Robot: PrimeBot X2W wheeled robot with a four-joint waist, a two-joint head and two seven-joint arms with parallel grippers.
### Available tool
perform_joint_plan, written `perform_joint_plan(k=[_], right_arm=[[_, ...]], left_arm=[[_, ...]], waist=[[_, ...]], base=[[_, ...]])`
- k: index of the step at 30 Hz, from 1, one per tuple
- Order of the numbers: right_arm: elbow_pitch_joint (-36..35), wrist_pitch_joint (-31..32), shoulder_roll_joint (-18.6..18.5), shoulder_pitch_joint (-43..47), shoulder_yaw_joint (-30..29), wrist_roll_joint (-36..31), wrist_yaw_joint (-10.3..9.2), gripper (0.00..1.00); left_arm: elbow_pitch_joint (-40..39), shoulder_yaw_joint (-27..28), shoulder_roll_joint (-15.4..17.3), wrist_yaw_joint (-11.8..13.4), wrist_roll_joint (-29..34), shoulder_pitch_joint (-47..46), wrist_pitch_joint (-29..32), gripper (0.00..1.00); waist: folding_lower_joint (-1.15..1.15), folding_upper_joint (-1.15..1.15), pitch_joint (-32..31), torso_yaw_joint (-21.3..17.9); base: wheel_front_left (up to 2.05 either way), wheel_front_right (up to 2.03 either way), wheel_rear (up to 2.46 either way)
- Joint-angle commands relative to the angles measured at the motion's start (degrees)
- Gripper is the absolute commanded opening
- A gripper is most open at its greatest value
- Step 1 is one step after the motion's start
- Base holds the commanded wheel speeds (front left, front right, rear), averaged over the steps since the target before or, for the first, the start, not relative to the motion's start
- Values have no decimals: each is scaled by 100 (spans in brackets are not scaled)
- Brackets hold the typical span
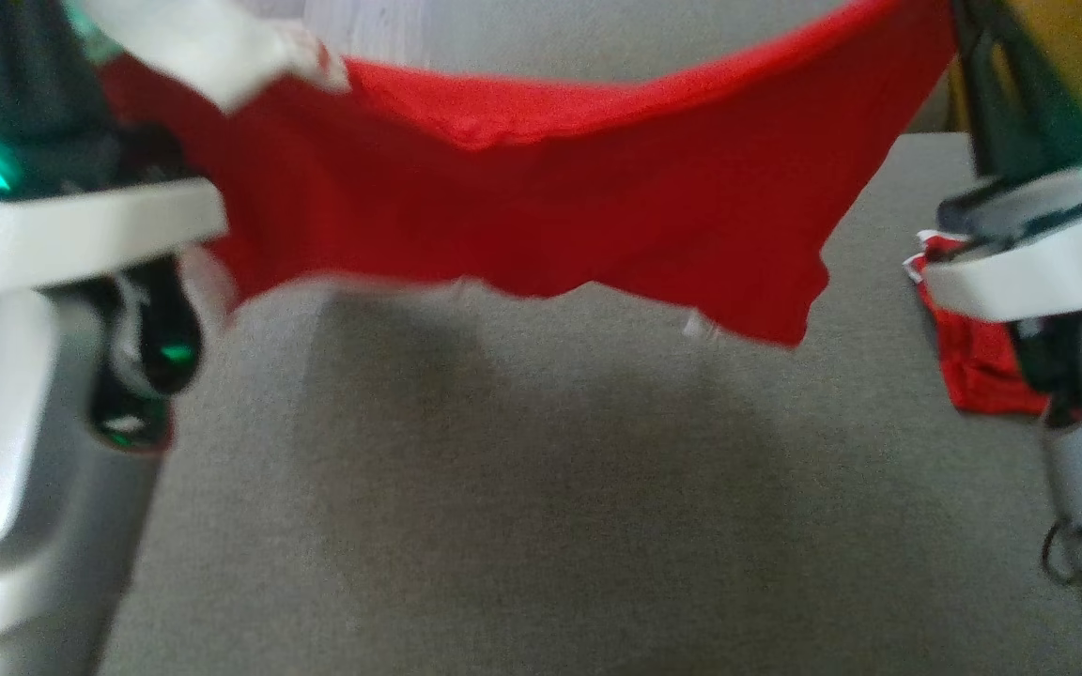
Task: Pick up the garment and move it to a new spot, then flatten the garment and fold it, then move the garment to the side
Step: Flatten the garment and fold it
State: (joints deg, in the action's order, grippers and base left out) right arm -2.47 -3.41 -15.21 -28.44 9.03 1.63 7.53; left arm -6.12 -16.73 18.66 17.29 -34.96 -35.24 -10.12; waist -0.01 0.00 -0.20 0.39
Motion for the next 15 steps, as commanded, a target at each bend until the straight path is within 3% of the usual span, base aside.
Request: perform_joint_plan(k=[1,9,12,15], right_arm=[[-296,87,-95,-190,106,46,-4,0],[-1719,1307,-578,-418,-18,291,-4,0],[-1813,1801,-699,-497,17,461,-4,0],[-1463,2035,-786,-807,101,730,-4,0]], left_arm=[[-320,272,257,54,58,-332,70,0],[-1882,420,708,401,85,-809,1106,0],[-1736,385,917,372,85,-1083,1515,0],[-1130,267,964,207,-35,-1448,1806,0]], waist=[[1,0,-82,-78],[1,0,-34,-204],[1,0,186,-250],[1,0,567,-277]], base=[[0,0,0],[0,0,0],[0,0,0],[0,0,0]])
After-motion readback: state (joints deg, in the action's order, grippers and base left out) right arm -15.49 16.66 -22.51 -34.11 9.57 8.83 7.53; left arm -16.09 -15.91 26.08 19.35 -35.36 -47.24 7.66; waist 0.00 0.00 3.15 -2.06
